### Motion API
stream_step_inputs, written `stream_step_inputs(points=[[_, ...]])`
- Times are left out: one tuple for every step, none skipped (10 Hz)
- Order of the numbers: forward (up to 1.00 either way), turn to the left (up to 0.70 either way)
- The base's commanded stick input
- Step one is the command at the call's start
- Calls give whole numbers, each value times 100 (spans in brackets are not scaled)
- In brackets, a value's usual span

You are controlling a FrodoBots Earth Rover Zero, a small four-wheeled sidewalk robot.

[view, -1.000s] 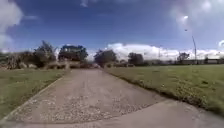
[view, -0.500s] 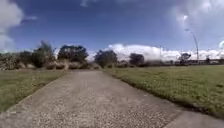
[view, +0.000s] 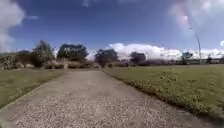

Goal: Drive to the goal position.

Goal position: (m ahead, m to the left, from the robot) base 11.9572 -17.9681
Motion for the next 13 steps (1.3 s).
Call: stream_step_inputs(points=[[100,1],[100,5],[100,11],[100,24],[100,37],[100,40],[100,40],[100,18],[100,8],[100,0],[100,0],[100,0],[100,0]])
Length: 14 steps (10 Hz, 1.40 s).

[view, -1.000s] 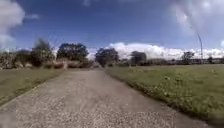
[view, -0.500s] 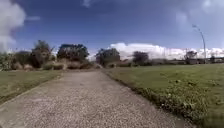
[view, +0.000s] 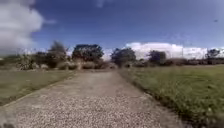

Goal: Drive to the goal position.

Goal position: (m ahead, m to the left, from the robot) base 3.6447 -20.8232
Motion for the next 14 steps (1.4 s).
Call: stream_step_inputs(points=[[100,0],[100,10],[100,21],[100,40],[100,40],[100,29],[100,13],[100,0],[100,0],[100,0],[100,0],[100,0],[100,0],[100,0]])
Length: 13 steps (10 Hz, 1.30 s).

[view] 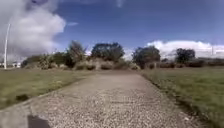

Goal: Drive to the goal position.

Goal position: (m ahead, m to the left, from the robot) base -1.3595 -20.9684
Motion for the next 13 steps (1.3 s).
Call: stream_step_inputs(points=[[100,0],[100,0],[100,0],[100,0],[100,0],[100,-36],[100,-38],[100,-7],[100,-4],[100,0],[100,0],[100,0],[100,0]])
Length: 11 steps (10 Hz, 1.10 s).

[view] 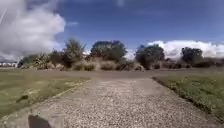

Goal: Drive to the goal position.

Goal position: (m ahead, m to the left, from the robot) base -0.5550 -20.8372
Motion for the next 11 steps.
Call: stream_step_inputs(points=[[100,0],[100,0],[100,0],[100,0],[100,0],[100,0],[100,0],[100,0],[100,-2],[100,-19],[100,-36]])
